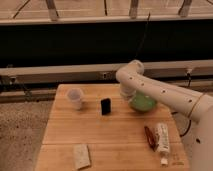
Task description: Knock the eraser over
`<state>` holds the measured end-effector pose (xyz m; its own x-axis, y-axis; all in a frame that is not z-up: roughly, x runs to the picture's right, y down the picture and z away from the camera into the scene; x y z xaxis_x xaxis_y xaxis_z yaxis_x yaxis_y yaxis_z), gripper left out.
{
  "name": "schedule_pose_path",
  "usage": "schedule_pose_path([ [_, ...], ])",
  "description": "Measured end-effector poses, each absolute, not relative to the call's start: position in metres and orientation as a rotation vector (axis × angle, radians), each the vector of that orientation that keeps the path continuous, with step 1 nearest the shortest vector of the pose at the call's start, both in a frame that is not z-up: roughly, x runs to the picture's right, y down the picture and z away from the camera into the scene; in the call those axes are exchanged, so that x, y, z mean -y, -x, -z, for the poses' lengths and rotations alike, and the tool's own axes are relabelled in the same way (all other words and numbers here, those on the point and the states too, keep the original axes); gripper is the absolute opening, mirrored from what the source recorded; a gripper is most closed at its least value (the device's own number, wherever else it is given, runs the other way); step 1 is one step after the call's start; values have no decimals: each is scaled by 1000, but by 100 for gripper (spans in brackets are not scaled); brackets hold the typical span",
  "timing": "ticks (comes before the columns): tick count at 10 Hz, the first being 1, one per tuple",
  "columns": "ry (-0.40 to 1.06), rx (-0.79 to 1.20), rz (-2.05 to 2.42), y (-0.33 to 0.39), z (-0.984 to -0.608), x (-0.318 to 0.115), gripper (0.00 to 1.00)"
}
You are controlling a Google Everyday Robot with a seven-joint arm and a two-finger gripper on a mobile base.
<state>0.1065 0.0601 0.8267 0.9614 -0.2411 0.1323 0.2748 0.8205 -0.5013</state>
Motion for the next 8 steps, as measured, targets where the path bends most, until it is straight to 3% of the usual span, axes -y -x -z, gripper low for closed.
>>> schedule_pose_path([
  [8, 530, 119, 376, -35, -837, -50, 1],
])
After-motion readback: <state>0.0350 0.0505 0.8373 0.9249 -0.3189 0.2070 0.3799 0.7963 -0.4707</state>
